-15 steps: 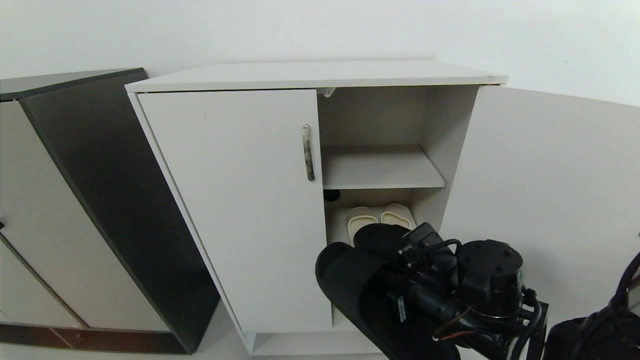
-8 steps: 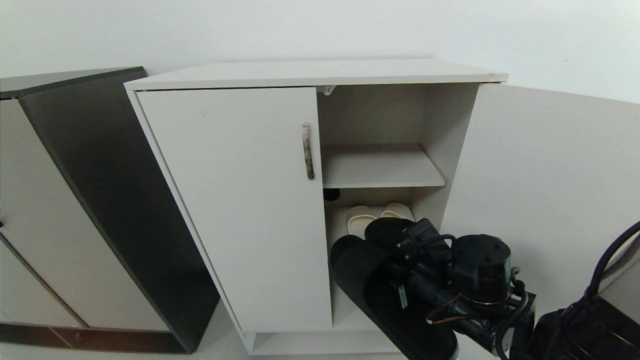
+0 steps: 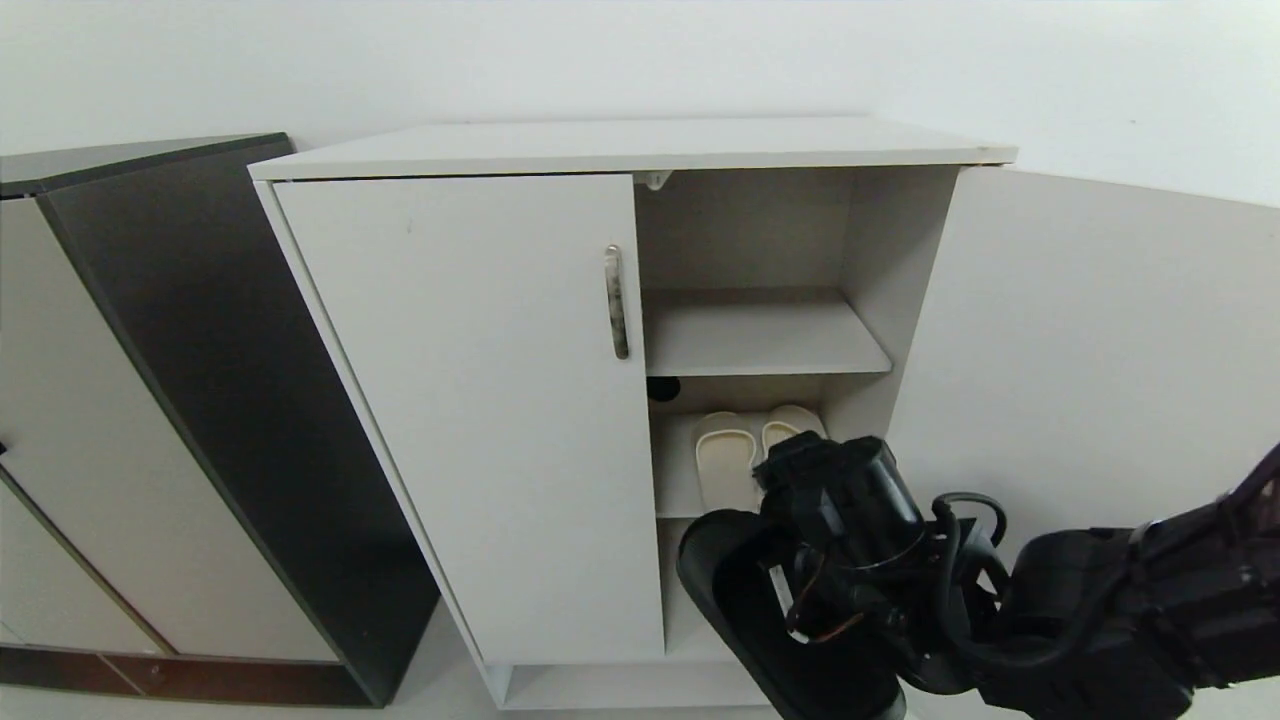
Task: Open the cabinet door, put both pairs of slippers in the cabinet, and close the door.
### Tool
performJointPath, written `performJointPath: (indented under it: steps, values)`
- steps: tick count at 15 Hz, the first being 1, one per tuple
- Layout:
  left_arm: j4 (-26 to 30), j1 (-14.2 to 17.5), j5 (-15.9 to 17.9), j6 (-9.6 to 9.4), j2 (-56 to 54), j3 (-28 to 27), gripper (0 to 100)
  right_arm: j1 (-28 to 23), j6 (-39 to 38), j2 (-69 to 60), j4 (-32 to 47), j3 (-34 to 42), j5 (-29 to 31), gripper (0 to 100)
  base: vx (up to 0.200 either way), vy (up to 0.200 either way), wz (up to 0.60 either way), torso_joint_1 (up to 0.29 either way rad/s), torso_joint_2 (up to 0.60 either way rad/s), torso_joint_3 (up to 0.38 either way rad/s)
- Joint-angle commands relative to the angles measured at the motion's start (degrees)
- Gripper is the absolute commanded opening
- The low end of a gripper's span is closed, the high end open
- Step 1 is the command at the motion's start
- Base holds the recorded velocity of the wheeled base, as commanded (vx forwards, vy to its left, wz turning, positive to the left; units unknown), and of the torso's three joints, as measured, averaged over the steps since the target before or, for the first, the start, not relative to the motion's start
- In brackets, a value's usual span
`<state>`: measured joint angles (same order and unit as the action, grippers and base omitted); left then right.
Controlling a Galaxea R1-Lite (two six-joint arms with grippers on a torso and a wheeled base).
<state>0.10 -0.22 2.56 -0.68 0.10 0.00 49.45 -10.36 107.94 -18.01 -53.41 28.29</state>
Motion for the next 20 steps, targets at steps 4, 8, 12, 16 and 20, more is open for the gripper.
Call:
performJointPath:
  steps: [4,8,12,16,20]
  values:
    - [0.0,0.0,0.0,-0.02,0.0,0.0,0,4.0,-10.4,-3.4,13.4,-22.0,18.9,0,0.000,0.000,0.00,0.000,0.00,0.000]
    - [0.0,0.0,0.0,-0.02,0.0,0.0,0,1.4,-6.1,-0.7,3.4,-20.8,19.4,0,0.000,0.000,0.00,0.000,0.00,0.000]
    - [0.0,0.0,0.0,-0.11,0.0,0.0,0,-2.1,-3.3,0.8,-2.2,-17.3,19.3,0,0.000,0.000,0.00,0.000,0.00,0.000]
    - [0.0,0.0,0.0,-0.11,0.0,0.0,0,-2.8,-2.8,1.5,-2.9,-17.5,19.1,0,0.000,0.000,0.00,0.000,0.00,0.000]
    - [0.0,0.0,0.0,-0.02,0.0,0.0,0,-3.2,-2.0,2.3,-2.9,-18.1,19.1,0,0.200,0.000,0.00,-0.002,0.01,0.002]
